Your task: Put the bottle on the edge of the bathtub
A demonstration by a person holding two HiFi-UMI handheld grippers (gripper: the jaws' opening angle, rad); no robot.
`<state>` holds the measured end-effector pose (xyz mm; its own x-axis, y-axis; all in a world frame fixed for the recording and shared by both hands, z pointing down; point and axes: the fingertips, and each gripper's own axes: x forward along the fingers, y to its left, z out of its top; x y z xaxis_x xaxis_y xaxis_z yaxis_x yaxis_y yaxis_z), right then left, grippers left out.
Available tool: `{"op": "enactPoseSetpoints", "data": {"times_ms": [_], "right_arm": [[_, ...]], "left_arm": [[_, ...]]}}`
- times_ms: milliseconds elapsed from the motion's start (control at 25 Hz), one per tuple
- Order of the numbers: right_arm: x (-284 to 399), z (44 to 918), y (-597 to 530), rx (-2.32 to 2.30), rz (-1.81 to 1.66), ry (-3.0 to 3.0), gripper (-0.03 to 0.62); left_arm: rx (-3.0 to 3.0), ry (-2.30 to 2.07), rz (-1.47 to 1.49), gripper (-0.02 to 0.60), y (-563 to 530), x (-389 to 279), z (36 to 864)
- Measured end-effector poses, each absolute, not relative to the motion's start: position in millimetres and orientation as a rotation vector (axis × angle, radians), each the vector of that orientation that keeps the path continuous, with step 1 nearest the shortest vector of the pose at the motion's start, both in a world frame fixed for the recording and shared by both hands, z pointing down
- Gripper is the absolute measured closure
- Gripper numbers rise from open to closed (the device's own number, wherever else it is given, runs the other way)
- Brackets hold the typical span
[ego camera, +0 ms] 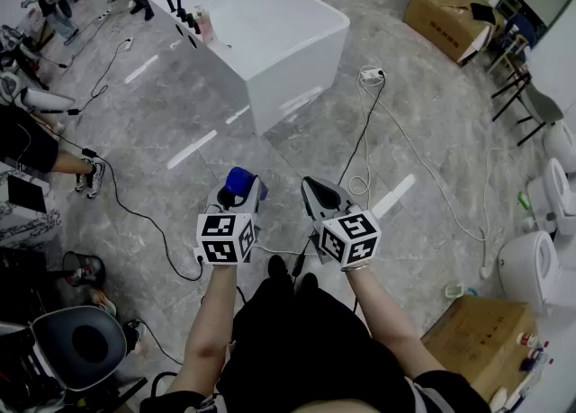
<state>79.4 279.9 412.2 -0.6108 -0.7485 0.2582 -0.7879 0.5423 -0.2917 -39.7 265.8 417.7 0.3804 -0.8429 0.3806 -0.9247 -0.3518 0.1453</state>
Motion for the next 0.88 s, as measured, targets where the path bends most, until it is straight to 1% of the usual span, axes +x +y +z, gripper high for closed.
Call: {"op": "enactPoseSetpoints", "data": {"times_ms": [480, 880], "right_arm": [[51.5, 410.4, 258.0, 1.343, 0.583, -2.709, 0.592], [53.4, 399.4, 250.5, 1.456, 0.573, -2.664, 0.592]], "left_arm": [[2.339, -1.520, 0.333, 0.425, 246.7, -71.0, 420.1], [2.344, -1.487, 0.331, 0.425, 247.4, -98.3, 422.3]]}}
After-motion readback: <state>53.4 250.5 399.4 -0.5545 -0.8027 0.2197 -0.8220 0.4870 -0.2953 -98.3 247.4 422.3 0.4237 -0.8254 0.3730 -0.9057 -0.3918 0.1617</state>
